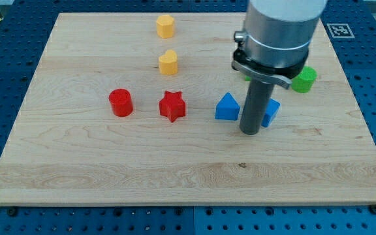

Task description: Adjust the blue blocks to form a horizontal line

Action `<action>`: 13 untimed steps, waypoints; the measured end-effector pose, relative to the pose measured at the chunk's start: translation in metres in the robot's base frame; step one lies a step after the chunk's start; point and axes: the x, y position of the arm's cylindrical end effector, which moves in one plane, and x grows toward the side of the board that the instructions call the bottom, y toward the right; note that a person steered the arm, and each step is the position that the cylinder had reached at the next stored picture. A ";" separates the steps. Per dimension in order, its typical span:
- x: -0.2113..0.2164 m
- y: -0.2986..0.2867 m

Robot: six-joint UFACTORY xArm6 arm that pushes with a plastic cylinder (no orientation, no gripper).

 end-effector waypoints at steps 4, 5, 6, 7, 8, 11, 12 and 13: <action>-0.001 0.066; -0.017 0.098; -0.055 0.111; -0.081 0.086; -0.084 0.042; -0.064 -0.004; -0.065 -0.020; -0.074 -0.022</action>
